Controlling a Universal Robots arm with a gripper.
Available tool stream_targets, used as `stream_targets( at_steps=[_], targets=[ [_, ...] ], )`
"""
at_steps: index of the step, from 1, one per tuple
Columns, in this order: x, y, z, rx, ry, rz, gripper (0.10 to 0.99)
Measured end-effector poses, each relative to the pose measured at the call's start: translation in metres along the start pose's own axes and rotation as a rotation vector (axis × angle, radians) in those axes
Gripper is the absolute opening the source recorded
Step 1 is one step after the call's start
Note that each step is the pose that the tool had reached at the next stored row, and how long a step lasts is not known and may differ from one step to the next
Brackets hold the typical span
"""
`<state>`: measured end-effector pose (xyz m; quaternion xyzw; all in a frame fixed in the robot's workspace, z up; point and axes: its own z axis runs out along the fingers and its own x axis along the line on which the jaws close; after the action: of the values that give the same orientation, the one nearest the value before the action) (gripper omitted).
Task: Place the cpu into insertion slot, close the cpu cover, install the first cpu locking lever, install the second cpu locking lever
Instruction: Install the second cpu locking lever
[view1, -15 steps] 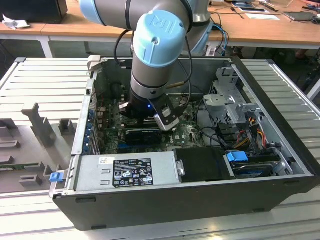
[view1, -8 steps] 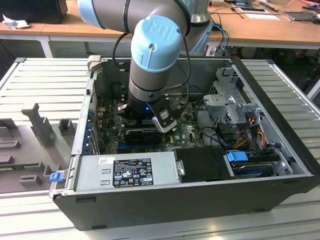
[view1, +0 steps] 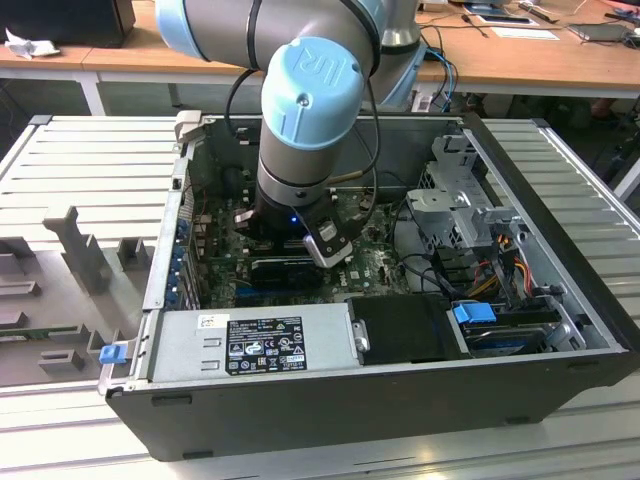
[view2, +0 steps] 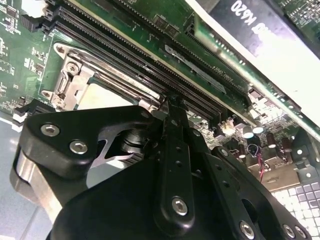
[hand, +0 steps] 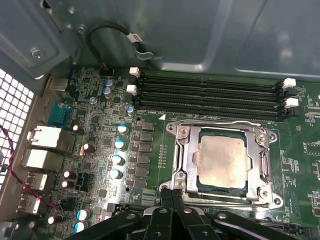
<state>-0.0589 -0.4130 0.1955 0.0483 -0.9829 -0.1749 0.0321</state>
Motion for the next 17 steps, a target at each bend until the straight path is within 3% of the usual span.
stream_targets(
  at_steps=[7,12,17],
  targets=[
    [0.0022,0.0007,0.0047,-0.024,-0.0022,-0.002,0.106],
    [0.0034,0.0007,0.0062,-0.026,-0.0022,-0.002,0.106],
    [0.0045,0.0059,-0.0076,-0.026,-0.0023,-0.002,0.106]
  ],
)
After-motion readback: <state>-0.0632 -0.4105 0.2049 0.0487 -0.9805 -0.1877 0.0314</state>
